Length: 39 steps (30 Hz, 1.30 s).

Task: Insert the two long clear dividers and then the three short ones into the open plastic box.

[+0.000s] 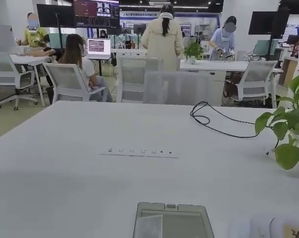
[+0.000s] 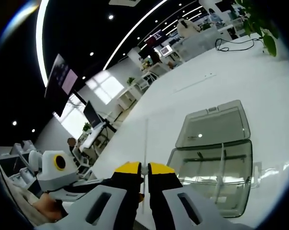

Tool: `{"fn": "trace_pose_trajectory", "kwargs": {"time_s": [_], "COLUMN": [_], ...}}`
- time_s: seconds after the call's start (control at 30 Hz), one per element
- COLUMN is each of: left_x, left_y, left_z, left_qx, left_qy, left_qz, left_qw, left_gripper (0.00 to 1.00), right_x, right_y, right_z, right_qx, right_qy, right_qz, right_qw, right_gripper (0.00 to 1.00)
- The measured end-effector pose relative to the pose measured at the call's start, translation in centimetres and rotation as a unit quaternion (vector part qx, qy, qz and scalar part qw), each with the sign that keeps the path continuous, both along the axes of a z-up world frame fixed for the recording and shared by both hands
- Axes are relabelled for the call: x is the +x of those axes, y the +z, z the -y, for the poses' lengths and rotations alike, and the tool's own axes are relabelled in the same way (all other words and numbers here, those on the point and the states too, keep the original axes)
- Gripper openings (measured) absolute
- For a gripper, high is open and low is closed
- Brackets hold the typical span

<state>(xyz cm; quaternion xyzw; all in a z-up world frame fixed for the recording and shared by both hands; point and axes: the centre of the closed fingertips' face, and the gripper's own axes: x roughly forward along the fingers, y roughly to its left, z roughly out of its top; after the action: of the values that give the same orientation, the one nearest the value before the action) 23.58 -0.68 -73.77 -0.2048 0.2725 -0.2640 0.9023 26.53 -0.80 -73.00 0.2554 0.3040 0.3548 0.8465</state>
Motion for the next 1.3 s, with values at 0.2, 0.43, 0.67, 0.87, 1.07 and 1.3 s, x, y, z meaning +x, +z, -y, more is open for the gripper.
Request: {"fn": "trace_pose_trajectory", "kwargs": {"time_s": [0.2, 0.43, 0.67, 0.87, 1.07, 1.3], "left_x": [0.1, -0.2, -0.8, -0.7, -0.6, -0.3], "left_y": [0.1, 0.2, -0.4, -0.2, -0.5, -0.9], "left_z": [0.1, -0.5, -0.6, -0.1, 0.2, 0.2], "left_qx": [0.010, 0.078, 0.171, 0.186, 0.194, 0.185], "left_qy": [0.000, -0.037, -0.087, -0.110, -0.128, -0.135], "left_qz": [0.009, 0.045, 0.098, 0.126, 0.139, 0.142], "left_qw": [0.9999, 0.9952, 0.9766, 0.9683, 0.9626, 0.9628], "left_gripper": [0.31, 0.32, 0.47, 0.58, 0.69, 0.83], "right_x": [0.1, 0.4, 0.8, 1.0, 1.3, 1.2], "right_y": [0.0, -0.2, -1.3, -2.6, -3.5, -4.7], "right_z": [0.0, 0.4, 1.3, 2.3, 3.1, 4.0], "right_qx": [0.006, 0.005, -0.003, -0.036, -0.054, -0.088], "right_qy": [-0.003, -0.016, -0.038, -0.051, -0.062, -0.064], "right_qz": [-0.011, -0.034, -0.088, -0.133, -0.170, -0.206], "right_qw": [0.9999, 0.9993, 0.9954, 0.9892, 0.9820, 0.9724], "right_gripper": [0.06, 0.06, 0.06, 0.06, 0.06, 0.06]}}
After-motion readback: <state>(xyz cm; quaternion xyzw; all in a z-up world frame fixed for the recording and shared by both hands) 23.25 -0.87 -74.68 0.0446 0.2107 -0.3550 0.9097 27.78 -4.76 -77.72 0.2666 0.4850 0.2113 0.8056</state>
